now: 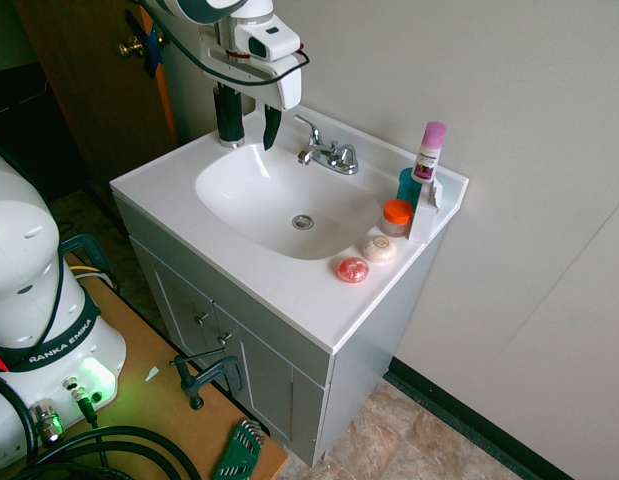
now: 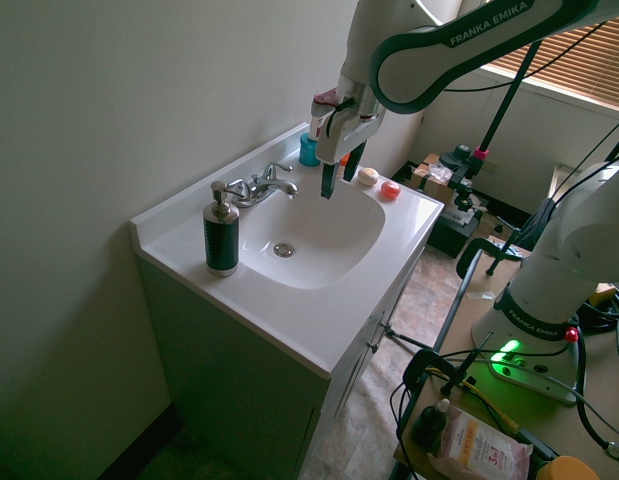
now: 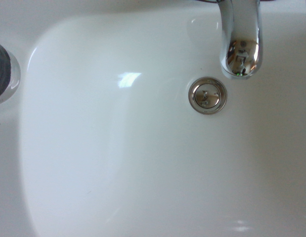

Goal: Turn off the cold water

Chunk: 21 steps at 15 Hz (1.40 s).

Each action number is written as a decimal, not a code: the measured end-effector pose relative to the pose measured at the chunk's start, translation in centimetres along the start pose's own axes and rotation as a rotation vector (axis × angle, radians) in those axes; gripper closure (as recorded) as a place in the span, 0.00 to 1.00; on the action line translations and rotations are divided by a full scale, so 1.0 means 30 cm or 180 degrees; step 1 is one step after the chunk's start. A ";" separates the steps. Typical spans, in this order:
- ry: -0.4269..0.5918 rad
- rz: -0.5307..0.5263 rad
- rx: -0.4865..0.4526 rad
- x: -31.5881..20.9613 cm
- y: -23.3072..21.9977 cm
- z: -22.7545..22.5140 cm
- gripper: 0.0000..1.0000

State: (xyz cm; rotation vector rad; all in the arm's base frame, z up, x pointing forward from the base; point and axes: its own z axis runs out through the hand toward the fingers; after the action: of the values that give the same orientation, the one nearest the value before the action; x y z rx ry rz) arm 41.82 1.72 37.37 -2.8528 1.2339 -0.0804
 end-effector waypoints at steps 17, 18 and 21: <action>0.0060 0.0342 0.0315 0.321 -0.200 0.203 0.00; 0.0092 0.0383 0.0352 0.347 -0.210 0.195 0.00; 0.0149 0.0523 0.0391 0.411 -0.191 0.177 0.00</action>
State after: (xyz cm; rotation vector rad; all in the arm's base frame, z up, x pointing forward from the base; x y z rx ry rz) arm 54.74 -3.30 32.77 -2.6501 1.4139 -0.2118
